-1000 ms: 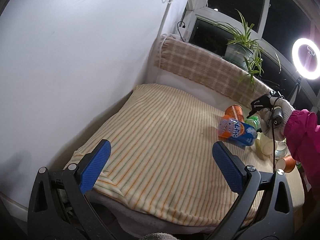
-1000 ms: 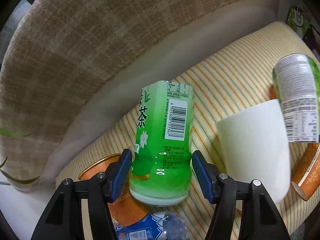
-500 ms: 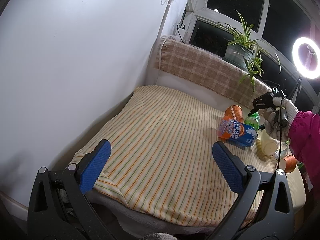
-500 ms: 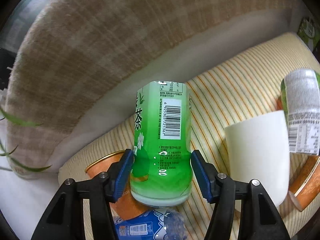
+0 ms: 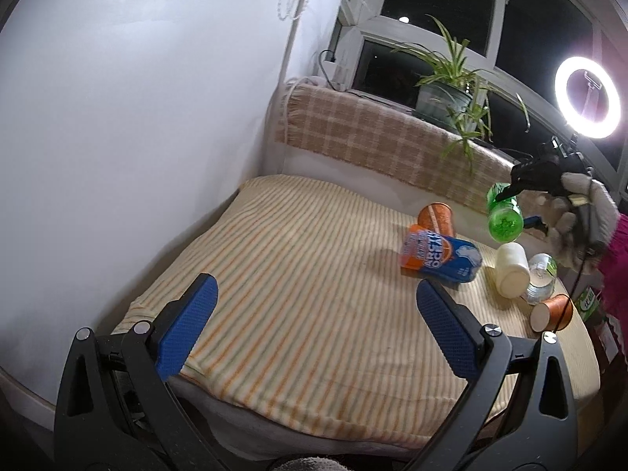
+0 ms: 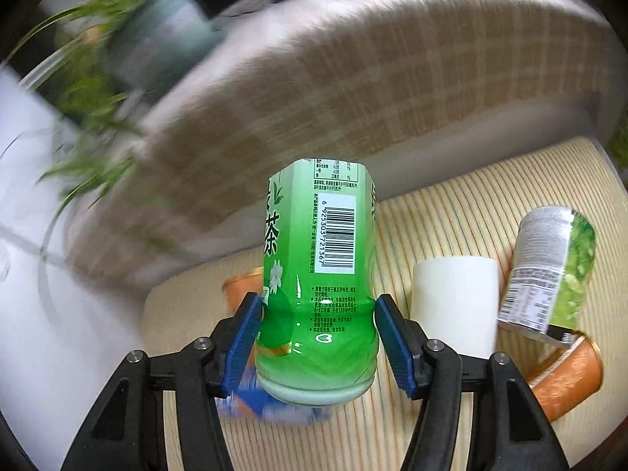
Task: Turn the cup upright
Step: 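Lift the green tea bottle with the right tool toward the left tool, then grasp the green tea bottle with the left tool while the right tool releases it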
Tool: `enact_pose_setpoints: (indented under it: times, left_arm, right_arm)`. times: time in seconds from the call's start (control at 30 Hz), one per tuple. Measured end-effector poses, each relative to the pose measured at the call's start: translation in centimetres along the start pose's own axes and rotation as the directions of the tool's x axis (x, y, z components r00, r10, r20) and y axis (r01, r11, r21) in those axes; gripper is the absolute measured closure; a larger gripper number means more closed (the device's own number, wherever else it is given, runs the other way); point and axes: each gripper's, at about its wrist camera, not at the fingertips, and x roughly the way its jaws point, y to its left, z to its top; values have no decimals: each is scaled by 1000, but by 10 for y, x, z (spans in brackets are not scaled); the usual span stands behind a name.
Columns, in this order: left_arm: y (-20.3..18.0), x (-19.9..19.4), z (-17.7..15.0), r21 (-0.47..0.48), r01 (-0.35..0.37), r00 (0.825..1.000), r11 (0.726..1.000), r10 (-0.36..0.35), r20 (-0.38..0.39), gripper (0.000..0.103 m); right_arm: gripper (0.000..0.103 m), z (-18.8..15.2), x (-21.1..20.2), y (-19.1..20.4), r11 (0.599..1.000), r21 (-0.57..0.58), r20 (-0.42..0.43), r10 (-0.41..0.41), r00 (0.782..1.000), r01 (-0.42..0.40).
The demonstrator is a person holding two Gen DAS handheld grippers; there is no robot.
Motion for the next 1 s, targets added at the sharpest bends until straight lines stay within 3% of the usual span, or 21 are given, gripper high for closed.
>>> enact_pose_setpoints:
  times: [0.23,0.5,0.77,0.8,1.0]
  left_arm:
    - [-34,-2,-3,41,34,999,999,-33,-10,0]
    - [-72,0,-12,67,110,992,992,-106,-71,0]
    - [-94,0,-19,91,144,984,985,-134,-117,0]
    - [-96,0,-19,93,150,983,984,-138,-122,0]
    - [-105,5,-21,96,177,974,980,-160,-163,0]
  right_arm:
    - [41,-46,-26,-15,981,-155,-100,102,990,-117]
    - [41,-132,-25,-21,961,-200,-228,142,963,-189]
    - [41,-161,5,-26,952,-210,-307,152,939,-223]
    - [41,-176,-3,-25,952,-209,-311,150,938,-222]
    - [39,-183,-7,-34,955,-210,-294,141,945,-208]
